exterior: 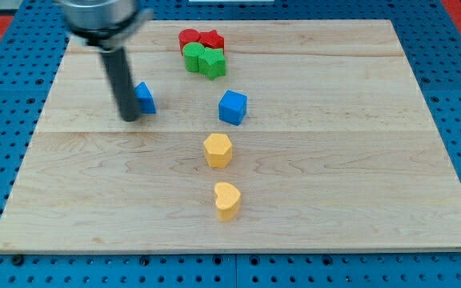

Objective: Push the blue triangle close to the blue cube

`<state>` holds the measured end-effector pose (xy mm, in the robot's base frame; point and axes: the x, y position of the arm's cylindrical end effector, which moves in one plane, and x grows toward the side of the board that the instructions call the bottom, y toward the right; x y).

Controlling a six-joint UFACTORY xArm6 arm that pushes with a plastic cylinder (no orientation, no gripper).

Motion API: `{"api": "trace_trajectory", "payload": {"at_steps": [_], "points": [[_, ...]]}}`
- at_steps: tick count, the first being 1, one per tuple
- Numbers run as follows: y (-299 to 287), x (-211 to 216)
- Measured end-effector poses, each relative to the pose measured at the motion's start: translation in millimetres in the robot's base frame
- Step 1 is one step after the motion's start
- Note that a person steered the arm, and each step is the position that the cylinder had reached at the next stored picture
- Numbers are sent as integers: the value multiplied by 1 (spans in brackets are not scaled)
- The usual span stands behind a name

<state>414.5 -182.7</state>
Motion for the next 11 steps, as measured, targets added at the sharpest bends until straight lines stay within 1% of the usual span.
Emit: {"api": "trace_trajectory", "payload": {"at_steps": [1, 2, 3, 4, 5, 6, 7, 8, 9, 10, 11], "points": [[-62, -9], [-30, -47], [76, -45], [103, -34], [23, -32], [2, 0], [65, 20], [104, -3], [108, -8], [94, -8], [94, -12]]}}
